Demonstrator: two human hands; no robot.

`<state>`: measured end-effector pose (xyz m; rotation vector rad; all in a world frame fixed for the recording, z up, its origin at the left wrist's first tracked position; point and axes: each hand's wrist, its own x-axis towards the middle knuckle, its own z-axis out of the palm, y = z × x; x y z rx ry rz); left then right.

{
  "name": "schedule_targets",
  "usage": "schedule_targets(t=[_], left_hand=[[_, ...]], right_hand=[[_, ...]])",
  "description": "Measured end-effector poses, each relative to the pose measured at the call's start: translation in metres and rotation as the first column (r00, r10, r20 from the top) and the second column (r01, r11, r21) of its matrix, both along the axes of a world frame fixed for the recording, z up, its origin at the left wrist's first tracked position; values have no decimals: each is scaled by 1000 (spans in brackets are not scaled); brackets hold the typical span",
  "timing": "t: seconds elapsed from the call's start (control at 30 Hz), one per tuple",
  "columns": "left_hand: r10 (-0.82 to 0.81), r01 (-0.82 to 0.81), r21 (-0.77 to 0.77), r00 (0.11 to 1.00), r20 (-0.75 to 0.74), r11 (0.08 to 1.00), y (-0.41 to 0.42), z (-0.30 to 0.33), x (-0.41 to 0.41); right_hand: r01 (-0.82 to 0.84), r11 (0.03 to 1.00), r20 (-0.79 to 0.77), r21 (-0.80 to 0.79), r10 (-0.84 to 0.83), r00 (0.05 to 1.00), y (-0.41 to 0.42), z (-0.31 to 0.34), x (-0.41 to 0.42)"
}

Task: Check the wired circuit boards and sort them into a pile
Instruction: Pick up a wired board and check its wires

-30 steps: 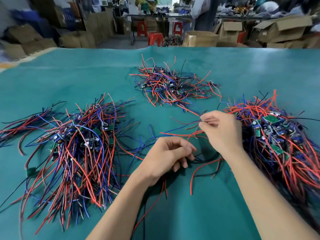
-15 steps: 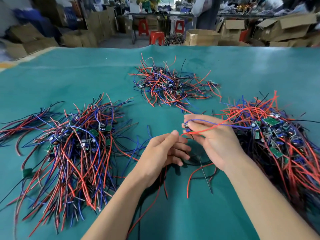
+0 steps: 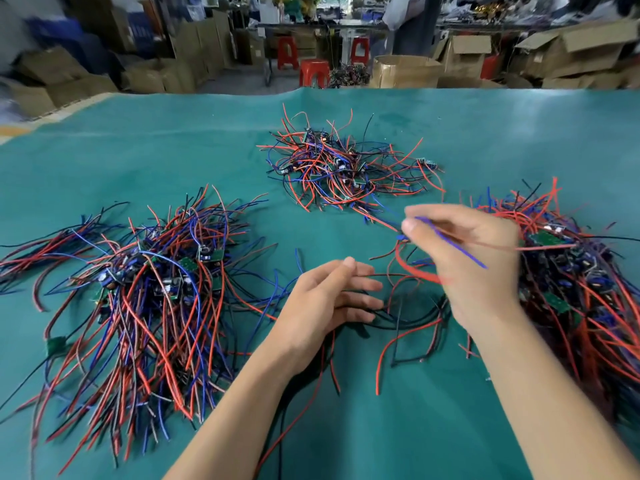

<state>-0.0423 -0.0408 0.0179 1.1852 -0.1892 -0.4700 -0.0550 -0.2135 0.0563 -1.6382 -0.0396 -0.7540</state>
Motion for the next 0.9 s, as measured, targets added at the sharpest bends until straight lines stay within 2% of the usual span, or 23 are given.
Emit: schedule_targets(t=[0.1,0.17,0.23,0.37,0.5,0.63,0.8,0.9], left_hand=[[-28,29,-30,999,16,999,1,0,0],[-47,49,-23,997,56,999,2,-1,-1],[-61,63,-16,993,97,998,3,-3,-1],[-46,46,-6,993,112,999,4,-5,-1],[-54,52,19,990,132,998,6,-5,-2],[-78,80,-25,994,82,996,5,-4,-3],[-14,13,4,997,80,1000,3,-4,-3],[32,-31,-15,998,57,999,2,-3,-4]], right_hand=[[-123,986,-111,-112,110,988,15,-7,-1],[-160,980,-161,-118,141,977,23,-12,-1],[-181,983,-194,-39,171,966,28,-14,-1],[-202,951,-202,234,250,947,25,-16,1],[-210,911,-263,355,313,913,20,-16,2],[-221,891,-289,398,350,891,15,-18,4],[-196,922,-378,334,322,868,16,-21,5],[-254,871,-409,421,432,804,13,-18,5]])
